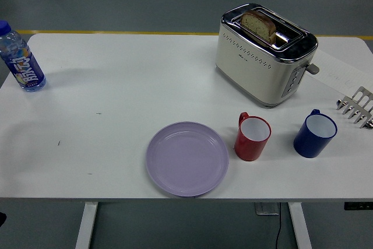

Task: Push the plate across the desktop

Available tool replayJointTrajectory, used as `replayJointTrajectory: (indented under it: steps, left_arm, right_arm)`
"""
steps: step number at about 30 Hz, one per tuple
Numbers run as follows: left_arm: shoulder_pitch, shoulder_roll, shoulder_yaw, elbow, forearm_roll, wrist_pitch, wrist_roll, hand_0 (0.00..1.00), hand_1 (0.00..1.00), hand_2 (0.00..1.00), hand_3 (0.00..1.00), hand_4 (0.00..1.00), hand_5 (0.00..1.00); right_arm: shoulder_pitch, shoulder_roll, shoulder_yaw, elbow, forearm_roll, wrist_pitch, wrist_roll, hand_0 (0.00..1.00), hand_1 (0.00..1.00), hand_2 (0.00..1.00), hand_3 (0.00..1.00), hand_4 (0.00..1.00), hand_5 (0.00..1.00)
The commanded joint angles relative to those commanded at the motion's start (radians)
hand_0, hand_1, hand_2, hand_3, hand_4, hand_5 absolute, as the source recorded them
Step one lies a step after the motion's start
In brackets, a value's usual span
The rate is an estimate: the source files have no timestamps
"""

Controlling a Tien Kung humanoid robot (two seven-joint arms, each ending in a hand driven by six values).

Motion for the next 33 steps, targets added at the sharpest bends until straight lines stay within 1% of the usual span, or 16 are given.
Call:
replayJointTrajectory:
  steps: [5,6,8,9,12,13,14,15,16,19,33]
  left_arm:
    - [-0.001,-0.002,-0.015,-0.011,0.001,-0.012,0.009,0.735,0.779,0.778,0.681,0.582,0.998]
    - [0.0,-0.004,-0.019,-0.016,-0.003,-0.02,0.014,0.671,0.726,0.714,0.629,0.579,0.998]
    - [0.002,-0.006,-0.025,-0.027,-0.01,-0.036,0.026,0.671,0.726,0.714,0.629,0.579,0.998]
    - [0.003,-0.007,-0.029,-0.036,-0.014,-0.05,0.038,0.671,0.726,0.714,0.629,0.579,0.998]
    - [0.006,-0.007,-0.04,-0.07,-0.026,-0.12,0.098,0.671,0.726,0.714,0.629,0.579,0.998]
    - [0.007,-0.007,-0.041,-0.075,-0.028,-0.133,0.109,0.652,0.715,0.7,0.621,0.576,0.998]
    - [0.006,-0.007,-0.044,-0.085,-0.033,-0.155,0.131,0.652,0.715,0.7,0.621,0.576,0.998]
    - [0.006,-0.006,-0.046,-0.089,-0.034,-0.166,0.144,0.652,0.715,0.7,0.621,0.576,0.998]
    - [0.005,-0.005,-0.049,-0.098,-0.037,-0.19,0.17,0.652,0.715,0.7,0.621,0.576,0.998]
    - [0.004,-0.002,-0.055,-0.109,-0.031,-0.218,0.204,0.658,0.719,0.702,0.624,0.58,0.998]
    - [0.001,0.005,-0.058,-0.104,-0.01,-0.232,0.237,0.664,0.723,0.704,0.627,0.58,0.998]
  right_arm:
    - [0.001,-0.001,0.003,0.002,-0.003,-0.001,0.0,0.59,0.588,0.731,0.649,0.442,0.44]
    - [0.002,-0.002,0.004,0.002,-0.004,-0.001,0.0,0.59,0.587,0.73,0.649,0.443,0.439]
    - [0.002,-0.002,0.005,0.002,-0.006,-0.001,0.0,0.59,0.587,0.73,0.649,0.443,0.439]
    - [0.002,-0.002,0.005,0.002,-0.006,-0.001,0.0,0.59,0.587,0.73,0.649,0.443,0.439]
    - [0.004,-0.002,0.007,0.003,-0.007,-0.001,0.0,0.59,0.587,0.73,0.649,0.443,0.439]
    - [0.004,-0.002,0.007,0.003,-0.007,-0.001,0.0,0.59,0.588,0.73,0.649,0.443,0.439]
    - [0.005,-0.003,0.007,0.003,-0.007,-0.001,0.0,0.59,0.588,0.73,0.649,0.443,0.439]
    - [0.005,-0.003,0.007,0.003,-0.007,-0.001,0.0,0.59,0.588,0.73,0.649,0.443,0.439]
    - [0.006,-0.003,0.006,0.003,-0.007,-0.001,0.0,0.59,0.588,0.73,0.649,0.443,0.439]
    - [0.007,-0.003,0.005,0.003,-0.007,-0.001,0.0,0.59,0.587,0.73,0.649,0.443,0.438]
    - [0.01,-0.004,0.006,0.003,-0.008,-0.001,0.0,0.589,0.587,0.73,0.648,0.442,0.438]
